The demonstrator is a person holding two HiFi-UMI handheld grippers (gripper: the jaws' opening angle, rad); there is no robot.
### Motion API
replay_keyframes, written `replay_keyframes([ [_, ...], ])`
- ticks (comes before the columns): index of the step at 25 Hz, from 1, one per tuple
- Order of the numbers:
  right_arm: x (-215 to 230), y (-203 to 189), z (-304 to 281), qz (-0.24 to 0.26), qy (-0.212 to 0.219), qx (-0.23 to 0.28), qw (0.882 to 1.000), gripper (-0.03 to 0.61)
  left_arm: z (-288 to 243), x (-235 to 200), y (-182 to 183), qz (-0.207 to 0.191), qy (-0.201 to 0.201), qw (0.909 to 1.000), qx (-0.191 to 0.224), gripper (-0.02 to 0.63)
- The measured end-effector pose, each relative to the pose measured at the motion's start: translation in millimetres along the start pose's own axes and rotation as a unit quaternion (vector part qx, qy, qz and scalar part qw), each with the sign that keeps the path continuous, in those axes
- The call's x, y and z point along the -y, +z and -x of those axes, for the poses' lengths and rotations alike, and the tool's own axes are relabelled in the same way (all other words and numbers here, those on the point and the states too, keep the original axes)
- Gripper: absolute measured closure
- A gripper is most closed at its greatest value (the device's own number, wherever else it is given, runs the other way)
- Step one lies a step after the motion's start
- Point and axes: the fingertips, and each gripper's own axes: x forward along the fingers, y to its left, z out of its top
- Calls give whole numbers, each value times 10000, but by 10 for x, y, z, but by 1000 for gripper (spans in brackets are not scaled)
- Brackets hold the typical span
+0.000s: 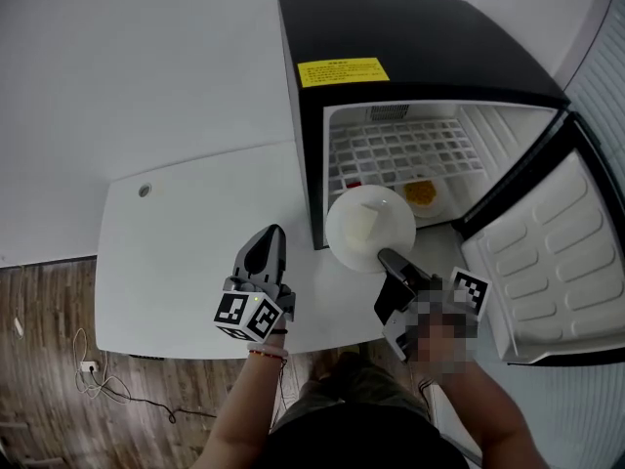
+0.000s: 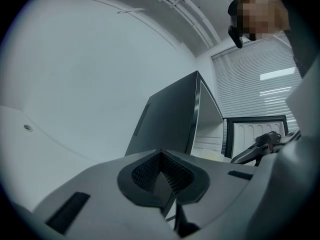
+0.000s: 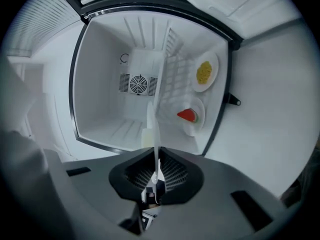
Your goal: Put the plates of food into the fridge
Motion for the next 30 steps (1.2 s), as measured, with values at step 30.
replay_keyframes([
  [30, -230, 721, -891, -955, -160, 228, 9950, 557, -715, -44, 141, -52, 150, 9995, 282, 607],
])
